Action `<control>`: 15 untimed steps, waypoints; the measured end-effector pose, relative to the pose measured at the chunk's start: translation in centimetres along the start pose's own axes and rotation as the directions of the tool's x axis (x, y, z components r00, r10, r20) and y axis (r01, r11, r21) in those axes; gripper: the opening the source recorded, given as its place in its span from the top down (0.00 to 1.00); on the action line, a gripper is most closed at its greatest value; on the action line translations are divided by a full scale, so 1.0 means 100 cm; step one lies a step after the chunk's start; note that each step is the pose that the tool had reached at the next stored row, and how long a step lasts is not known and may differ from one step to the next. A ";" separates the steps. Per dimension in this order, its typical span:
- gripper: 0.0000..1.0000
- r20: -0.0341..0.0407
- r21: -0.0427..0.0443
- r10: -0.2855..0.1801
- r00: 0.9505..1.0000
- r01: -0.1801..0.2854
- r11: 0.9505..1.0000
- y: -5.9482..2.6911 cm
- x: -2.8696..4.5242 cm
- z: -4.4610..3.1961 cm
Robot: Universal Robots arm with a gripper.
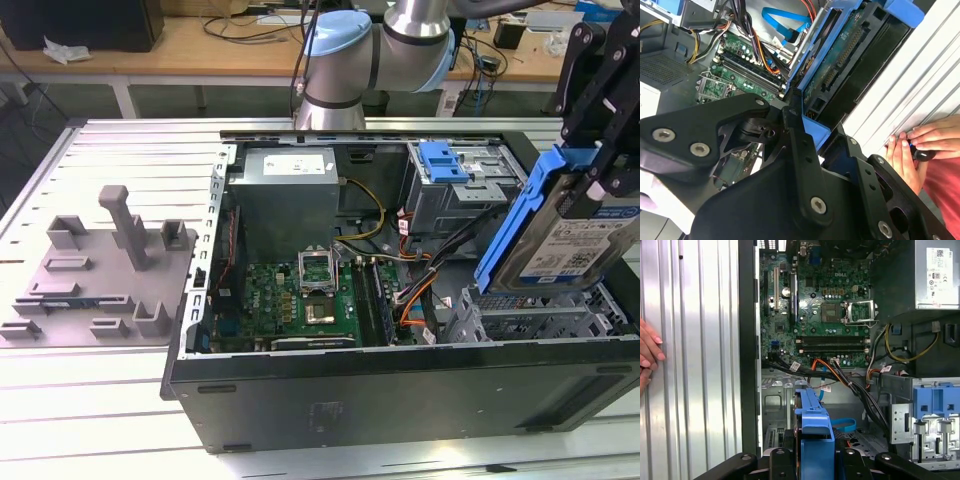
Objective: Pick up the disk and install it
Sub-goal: 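Insert the disk into the insertion slot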
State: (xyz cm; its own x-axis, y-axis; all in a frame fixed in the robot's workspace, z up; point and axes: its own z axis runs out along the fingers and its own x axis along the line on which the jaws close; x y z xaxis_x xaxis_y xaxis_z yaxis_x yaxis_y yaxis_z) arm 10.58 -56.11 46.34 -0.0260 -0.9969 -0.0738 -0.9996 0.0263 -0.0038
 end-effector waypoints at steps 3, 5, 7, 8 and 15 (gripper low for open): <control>0.63 0.000 0.000 -0.001 1.000 0.001 1.000 0.0000 0.0000 0.0008; 0.63 0.000 0.000 -0.002 1.000 0.002 1.000 0.0000 0.0001 0.0013; 0.63 0.000 0.000 -0.004 1.000 0.004 1.000 0.0000 0.0001 0.0019; 0.63 0.000 0.000 -0.004 1.000 0.004 1.000 0.0000 0.0001 0.0021; 0.63 0.000 -0.001 -0.009 1.000 0.009 1.000 0.0000 0.0003 0.0034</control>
State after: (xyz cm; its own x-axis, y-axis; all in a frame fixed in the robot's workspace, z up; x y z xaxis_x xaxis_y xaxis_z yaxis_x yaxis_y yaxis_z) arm 10.58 -56.11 46.00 -0.0167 -0.9971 -0.0737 -0.9998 0.0170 -0.0038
